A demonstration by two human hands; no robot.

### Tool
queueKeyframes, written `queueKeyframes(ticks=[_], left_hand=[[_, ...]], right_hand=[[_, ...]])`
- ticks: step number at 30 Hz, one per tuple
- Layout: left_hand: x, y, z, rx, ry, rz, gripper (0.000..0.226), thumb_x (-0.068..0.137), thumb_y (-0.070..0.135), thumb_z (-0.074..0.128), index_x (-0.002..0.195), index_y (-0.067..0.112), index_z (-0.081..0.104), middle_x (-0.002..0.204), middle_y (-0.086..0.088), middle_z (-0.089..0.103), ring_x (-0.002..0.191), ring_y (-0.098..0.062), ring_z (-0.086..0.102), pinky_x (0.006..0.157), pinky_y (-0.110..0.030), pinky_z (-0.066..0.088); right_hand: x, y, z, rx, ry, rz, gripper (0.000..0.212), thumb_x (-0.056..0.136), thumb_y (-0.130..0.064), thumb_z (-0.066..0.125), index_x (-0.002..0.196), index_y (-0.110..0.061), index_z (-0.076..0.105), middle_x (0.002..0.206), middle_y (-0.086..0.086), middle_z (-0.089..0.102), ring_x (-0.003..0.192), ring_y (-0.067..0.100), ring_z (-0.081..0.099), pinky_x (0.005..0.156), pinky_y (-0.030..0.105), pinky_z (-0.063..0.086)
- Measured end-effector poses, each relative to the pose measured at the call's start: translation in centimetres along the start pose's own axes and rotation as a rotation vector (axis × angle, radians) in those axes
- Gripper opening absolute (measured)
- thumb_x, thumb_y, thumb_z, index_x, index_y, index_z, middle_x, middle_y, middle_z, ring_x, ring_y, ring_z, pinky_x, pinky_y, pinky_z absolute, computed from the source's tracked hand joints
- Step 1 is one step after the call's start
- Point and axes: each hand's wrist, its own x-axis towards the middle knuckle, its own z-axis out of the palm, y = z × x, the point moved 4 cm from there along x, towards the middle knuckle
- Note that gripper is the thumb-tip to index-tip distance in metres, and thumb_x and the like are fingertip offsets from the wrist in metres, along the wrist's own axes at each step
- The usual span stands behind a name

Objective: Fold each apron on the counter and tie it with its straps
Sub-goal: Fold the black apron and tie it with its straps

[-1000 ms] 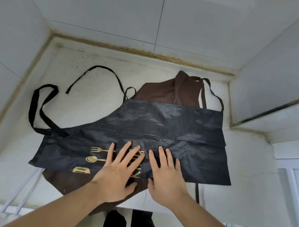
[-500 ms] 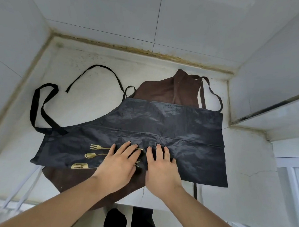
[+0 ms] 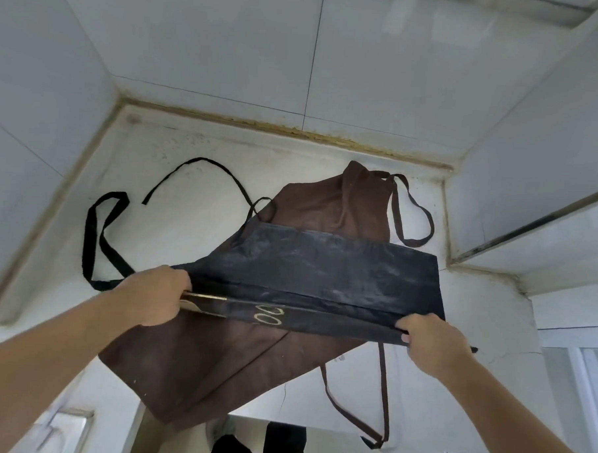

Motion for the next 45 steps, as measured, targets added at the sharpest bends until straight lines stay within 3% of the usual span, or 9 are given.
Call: queueKeyframes(ticks=[7, 12, 16, 22, 26, 31, 38, 41, 45], left_hand=[[-0.8, -5.2, -4.2, 0.246, -0.18, -0.086, 0.022, 0.085, 0.006, 0.051, 0.066, 0.016, 0.049, 0.068, -0.001, 0.052, 0.064, -0.015, 0.054, 0.058, -0.03, 0.039], [0.0, -7.6, -6.3, 0.263, 0.007, -0.257, 0.023, 0.087, 0.015, 0.052, 0.105, 0.026, 0.062, 0.094, 0.005, 0.059, 0.085, -0.016, 0.063, 0.062, -0.027, 0.049], [0.4, -9.2, -5.1, 0.194, 0.013, -0.327, 0.02, 0.083, 0.014, 0.05, 0.099, 0.026, 0.054, 0.088, 0.005, 0.059, 0.075, -0.014, 0.062, 0.053, -0.025, 0.042], [1.7, -11.4, -3.2, -0.258, 0.243, -0.53, 0.021, 0.083, 0.01, 0.057, 0.099, 0.02, 0.067, 0.086, -0.01, 0.063, 0.074, -0.029, 0.062, 0.058, -0.029, 0.046], [1.6, -10.5, -3.5, -0.611, 0.43, -0.598, 0.015, 0.083, 0.003, 0.056, 0.085, 0.016, 0.061, 0.078, -0.015, 0.065, 0.072, -0.035, 0.064, 0.056, -0.033, 0.048], [2.5, -8.7, -1.5, -1.011, 0.317, -0.537, 0.02, 0.09, 0.02, 0.077, 0.089, 0.001, 0.071, 0.078, -0.015, 0.067, 0.072, -0.031, 0.061, 0.061, -0.034, 0.04], [2.6, -10.9, 2.8, -0.773, 0.118, -0.492, 0.025, 0.085, 0.009, 0.081, 0.107, 0.005, 0.068, 0.093, -0.014, 0.072, 0.088, -0.032, 0.069, 0.078, -0.036, 0.055], [2.8, -11.4, 3.1, -0.645, 0.161, -0.512, 0.025, 0.087, 0.015, 0.074, 0.11, 0.008, 0.067, 0.088, -0.011, 0.072, 0.081, -0.032, 0.071, 0.072, -0.038, 0.058], [2.4, -7.0, 0.9, -0.236, 0.419, -0.517, 0.058, 0.069, 0.004, 0.078, 0.12, -0.002, 0.052, 0.115, -0.027, 0.056, 0.107, -0.048, 0.056, 0.09, -0.054, 0.046]], right_hand=[[-0.1, 4.7, -3.1, -0.024, -0.154, 0.0, 0.018, 0.103, -0.019, 0.05, 0.117, -0.026, 0.058, 0.107, -0.004, 0.06, 0.091, 0.017, 0.061, 0.064, 0.017, 0.041], [1.8, 7.2, -4.1, -0.037, -0.16, 0.055, 0.031, 0.097, -0.016, 0.049, 0.125, -0.024, 0.06, 0.113, -0.001, 0.064, 0.097, 0.019, 0.063, 0.082, 0.029, 0.052], [3.0, 8.6, -4.4, -0.001, -0.118, 0.1, 0.031, 0.095, -0.014, 0.047, 0.119, -0.028, 0.06, 0.104, -0.003, 0.065, 0.089, 0.015, 0.063, 0.072, 0.026, 0.052], [3.6, 10.0, -4.4, 0.315, 0.094, 0.173, 0.026, 0.101, -0.015, 0.056, 0.078, -0.026, 0.058, 0.081, 0.0, 0.065, 0.078, 0.021, 0.059, 0.061, 0.032, 0.039], [2.8, 9.9, -5.4, 0.552, 0.416, 0.288, 0.013, 0.104, -0.019, 0.057, 0.094, -0.013, 0.061, 0.085, 0.009, 0.065, 0.077, 0.03, 0.052, 0.072, 0.036, 0.037], [2.7, 9.4, -3.5, 0.84, 0.491, 0.49, 0.034, 0.101, -0.024, 0.062, 0.128, -0.004, 0.056, 0.116, 0.018, 0.067, 0.102, 0.042, 0.061, 0.086, 0.046, 0.05], [2.7, 9.7, 0.9, 0.853, 0.245, 0.665, 0.012, 0.085, 0.0, 0.059, 0.094, -0.001, 0.065, 0.077, 0.016, 0.064, 0.068, 0.036, 0.056, 0.062, 0.036, 0.044], [2.0, 9.6, 0.1, 0.81, 0.309, 0.661, 0.029, 0.082, 0.003, 0.06, 0.11, -0.006, 0.06, 0.092, 0.017, 0.065, 0.08, 0.039, 0.059, 0.067, 0.039, 0.048], [2.3, 6.1, -1.0, 0.404, 0.472, 0.504, 0.062, 0.067, 0.007, 0.069, 0.125, 0.006, 0.048, 0.118, 0.033, 0.051, 0.103, 0.048, 0.05, 0.089, 0.052, 0.047]])
